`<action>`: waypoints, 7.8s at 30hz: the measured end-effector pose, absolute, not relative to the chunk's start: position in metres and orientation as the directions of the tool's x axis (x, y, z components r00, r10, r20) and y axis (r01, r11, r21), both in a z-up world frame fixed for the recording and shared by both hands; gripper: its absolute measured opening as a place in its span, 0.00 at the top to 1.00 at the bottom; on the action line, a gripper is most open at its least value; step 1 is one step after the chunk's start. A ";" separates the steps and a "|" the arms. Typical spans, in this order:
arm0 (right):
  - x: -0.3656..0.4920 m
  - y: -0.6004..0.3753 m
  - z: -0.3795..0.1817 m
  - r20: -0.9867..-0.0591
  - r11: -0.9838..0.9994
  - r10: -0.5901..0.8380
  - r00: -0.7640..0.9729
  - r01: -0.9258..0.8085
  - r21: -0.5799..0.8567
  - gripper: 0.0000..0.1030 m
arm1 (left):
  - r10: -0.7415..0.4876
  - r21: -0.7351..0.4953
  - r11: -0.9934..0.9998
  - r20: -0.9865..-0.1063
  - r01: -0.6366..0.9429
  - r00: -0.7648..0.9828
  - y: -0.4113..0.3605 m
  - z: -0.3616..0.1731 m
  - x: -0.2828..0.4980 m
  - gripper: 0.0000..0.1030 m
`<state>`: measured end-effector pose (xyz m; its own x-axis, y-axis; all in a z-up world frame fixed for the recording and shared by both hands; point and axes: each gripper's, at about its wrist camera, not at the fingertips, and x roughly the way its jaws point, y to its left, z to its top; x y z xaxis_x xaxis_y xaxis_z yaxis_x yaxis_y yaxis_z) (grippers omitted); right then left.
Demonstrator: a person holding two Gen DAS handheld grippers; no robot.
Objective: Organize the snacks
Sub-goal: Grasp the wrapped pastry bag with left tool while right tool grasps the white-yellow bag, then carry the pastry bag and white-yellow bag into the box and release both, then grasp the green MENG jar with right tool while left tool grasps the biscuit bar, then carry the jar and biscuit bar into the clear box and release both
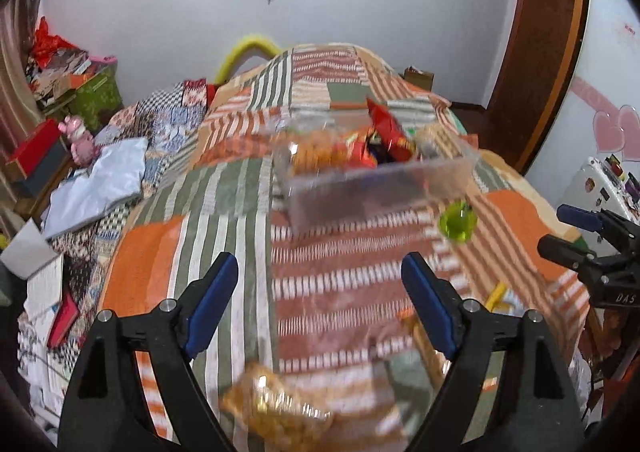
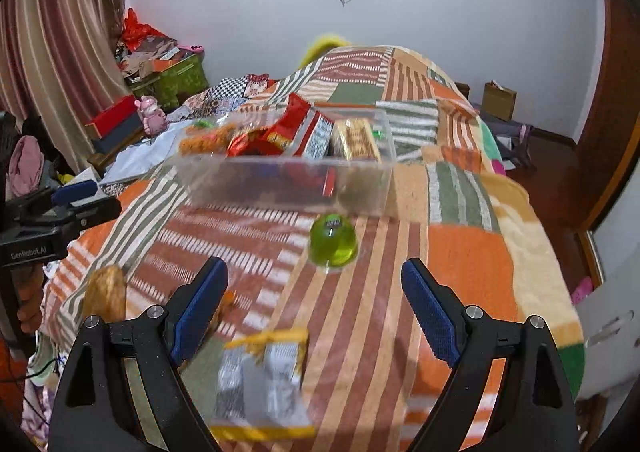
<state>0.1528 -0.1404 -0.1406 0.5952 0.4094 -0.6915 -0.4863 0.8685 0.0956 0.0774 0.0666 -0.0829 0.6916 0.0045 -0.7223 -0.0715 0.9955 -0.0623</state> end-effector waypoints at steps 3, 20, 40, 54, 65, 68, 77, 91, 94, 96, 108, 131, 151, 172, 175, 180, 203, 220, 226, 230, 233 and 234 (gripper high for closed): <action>0.143 -0.139 -0.152 -0.708 0.863 0.425 0.564 -0.489 0.128 0.15 | 0.006 -0.065 0.995 -0.736 -0.079 0.677 0.070 -0.094 0.065 0.18; 0.116 -0.129 -0.199 -0.759 0.851 0.430 0.490 -0.500 0.160 0.16 | 0.014 -0.112 0.975 -0.829 -0.191 0.559 0.091 -0.149 0.025 0.18; 0.118 -0.136 -0.198 -0.741 0.851 0.444 0.504 -0.495 0.174 0.53 | 0.023 -0.097 0.980 -0.812 -0.175 0.583 0.078 -0.158 0.032 0.27; 0.150 -0.147 -0.150 -0.662 0.870 0.447 0.602 -0.463 0.166 0.53 | -0.012 -0.123 0.986 -0.716 -0.110 0.699 0.066 -0.098 0.056 0.28; 0.207 -0.138 -0.120 -0.609 0.874 0.458 0.648 -0.451 0.179 0.53 | -0.046 -0.143 0.987 -0.663 -0.067 0.747 0.062 -0.064 0.126 0.28; 0.224 -0.132 -0.118 -0.608 0.871 0.465 0.643 -0.455 0.185 0.53 | -0.050 -0.145 0.988 -0.663 -0.062 0.747 0.064 -0.061 0.149 0.28; 0.274 -0.103 -0.120 -0.625 0.865 0.467 0.626 -0.471 0.175 0.53 | -0.070 -0.151 0.988 -0.673 -0.045 0.737 0.069 -0.062 0.215 0.28; 0.314 -0.066 -0.143 -0.676 0.858 0.455 0.580 -0.488 0.158 0.53 | -0.049 -0.088 0.996 -0.727 -0.021 0.685 0.063 -0.088 0.287 0.28; 0.310 -0.061 -0.142 -0.674 0.864 0.422 0.606 -0.494 0.097 0.53 | -0.044 -0.080 0.997 -0.735 -0.022 0.677 0.064 -0.092 0.291 0.28; 0.311 -0.060 -0.141 -0.678 0.864 0.413 0.608 -0.498 0.080 0.53 | -0.042 -0.078 0.997 -0.740 -0.024 0.672 0.065 -0.094 0.294 0.28; 0.295 -0.072 -0.131 -0.670 0.864 0.408 0.620 -0.498 0.065 0.38 | -0.062 -0.085 0.996 -0.724 0.001 0.687 0.057 -0.080 0.276 0.27; 0.226 -0.122 -0.158 -0.715 0.882 0.369 0.594 -0.466 0.069 0.29 | -0.067 -0.073 0.997 -0.717 0.020 0.694 0.043 -0.084 0.167 0.16; 0.245 -0.106 -0.207 -0.806 0.864 0.370 0.461 -0.491 0.116 0.56 | -0.115 -0.138 0.990 -0.803 0.005 0.584 0.038 -0.146 0.158 0.16; 0.180 -0.136 -0.170 -0.726 0.875 0.396 0.562 -0.471 0.113 0.57 | -0.200 -0.187 0.979 -0.825 0.080 0.529 -0.005 -0.151 0.108 0.16; 0.173 -0.141 -0.167 -0.717 0.876 0.401 0.570 -0.468 0.118 0.57 | -0.207 -0.192 0.978 -0.833 0.084 0.513 -0.013 -0.158 0.101 0.16; 0.167 -0.145 -0.165 -0.707 0.874 0.412 0.575 -0.468 0.128 0.57 | -0.185 -0.178 0.982 -0.836 0.063 0.517 -0.015 -0.168 0.092 0.26; 0.177 -0.122 -0.153 -0.677 0.852 0.455 0.578 -0.504 0.141 0.57 | -0.157 -0.211 0.978 -0.734 -0.002 0.661 0.021 -0.111 0.102 0.65; 0.244 -0.069 -0.123 -0.628 0.824 0.501 0.595 -0.551 0.136 0.57 | -0.096 -0.183 0.982 -0.687 -0.043 0.720 0.065 -0.064 0.201 0.65; 0.270 -0.035 -0.123 -0.640 0.802 0.517 0.569 -0.582 0.130 0.57 | -0.091 -0.161 0.986 -0.709 -0.034 0.700 0.074 -0.068 0.233 0.66; 0.289 -0.022 -0.129 -0.659 0.797 0.518 0.545 -0.588 0.139 0.57 | -0.071 -0.140 0.989 -0.730 -0.046 0.679 0.088 -0.074 0.252 0.66; 0.297 -0.015 -0.135 -0.671 0.800 0.504 0.544 -0.586 0.126 0.57 | -0.069 -0.132 0.990 -0.746 -0.046 0.662 0.092 -0.080 0.260 0.66; 0.299 -0.014 -0.137 -0.675 0.799 0.505 0.539 -0.588 0.128 0.57 | -0.065 -0.127 0.991 -0.748 -0.047 0.660 0.093 -0.082 0.262 0.66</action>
<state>0.2992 -0.0137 -0.1370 0.5386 0.5046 -0.6747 -0.5882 0.7986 0.1277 0.2618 0.0928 -0.0818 0.6603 -0.0647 -0.7482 -0.0469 0.9908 -0.1271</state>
